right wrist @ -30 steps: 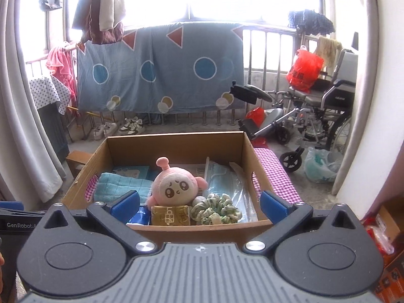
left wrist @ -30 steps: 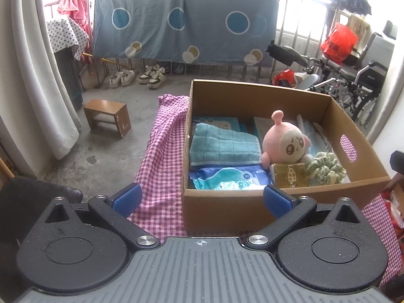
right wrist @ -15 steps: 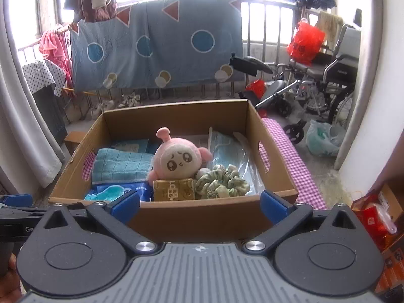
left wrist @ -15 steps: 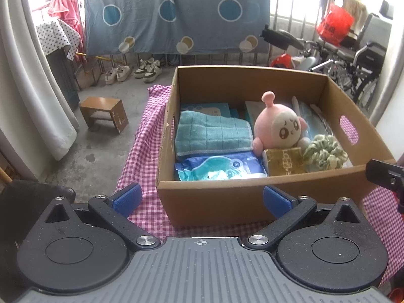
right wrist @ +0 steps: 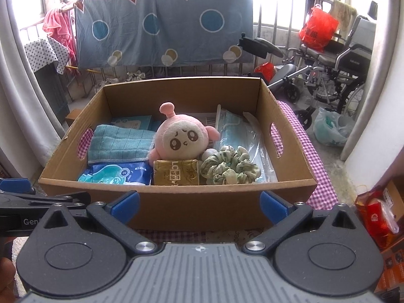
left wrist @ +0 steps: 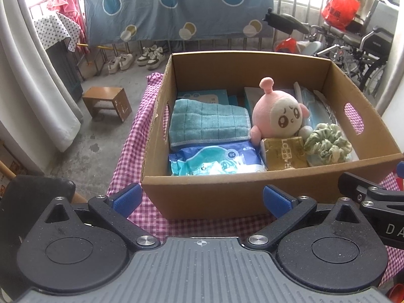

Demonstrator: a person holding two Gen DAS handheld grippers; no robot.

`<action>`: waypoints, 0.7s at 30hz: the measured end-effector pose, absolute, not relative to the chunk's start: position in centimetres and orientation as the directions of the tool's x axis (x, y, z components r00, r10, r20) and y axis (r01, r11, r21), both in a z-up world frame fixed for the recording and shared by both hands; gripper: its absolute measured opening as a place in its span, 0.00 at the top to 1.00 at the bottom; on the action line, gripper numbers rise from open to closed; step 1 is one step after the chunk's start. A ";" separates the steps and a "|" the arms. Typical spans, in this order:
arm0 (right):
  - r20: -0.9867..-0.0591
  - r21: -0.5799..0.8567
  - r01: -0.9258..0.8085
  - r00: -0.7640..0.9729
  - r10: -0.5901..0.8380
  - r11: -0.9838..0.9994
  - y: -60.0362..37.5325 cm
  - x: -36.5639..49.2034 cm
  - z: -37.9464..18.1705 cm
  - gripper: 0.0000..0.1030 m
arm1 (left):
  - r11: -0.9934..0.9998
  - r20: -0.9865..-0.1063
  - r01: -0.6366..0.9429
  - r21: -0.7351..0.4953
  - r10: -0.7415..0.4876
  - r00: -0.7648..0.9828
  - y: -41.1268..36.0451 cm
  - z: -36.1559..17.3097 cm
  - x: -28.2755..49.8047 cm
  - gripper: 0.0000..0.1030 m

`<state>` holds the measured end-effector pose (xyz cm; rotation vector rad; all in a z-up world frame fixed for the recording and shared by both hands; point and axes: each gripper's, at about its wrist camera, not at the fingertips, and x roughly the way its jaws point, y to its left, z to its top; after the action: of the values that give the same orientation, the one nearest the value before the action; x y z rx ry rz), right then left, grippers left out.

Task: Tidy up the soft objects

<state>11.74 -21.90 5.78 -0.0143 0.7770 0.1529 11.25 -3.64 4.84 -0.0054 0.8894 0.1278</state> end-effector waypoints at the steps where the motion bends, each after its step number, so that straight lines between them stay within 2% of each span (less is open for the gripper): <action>1: -0.700 0.042 -0.140 0.702 0.129 0.989 -22.0 11.8 5.7 0.00 | 0.992 -0.774 -0.114 0.049 0.110 0.623 -3.7 4.9 11.3 0.00; 21: -0.720 0.054 -0.118 0.684 0.121 0.992 -22.4 12.7 5.1 0.00 | 0.991 -0.768 -0.120 0.066 0.127 0.628 -4.0 5.1 11.5 0.00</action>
<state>12.68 -22.44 5.12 0.0034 0.8069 0.1340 11.47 -3.99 5.14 0.0086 0.8811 0.1418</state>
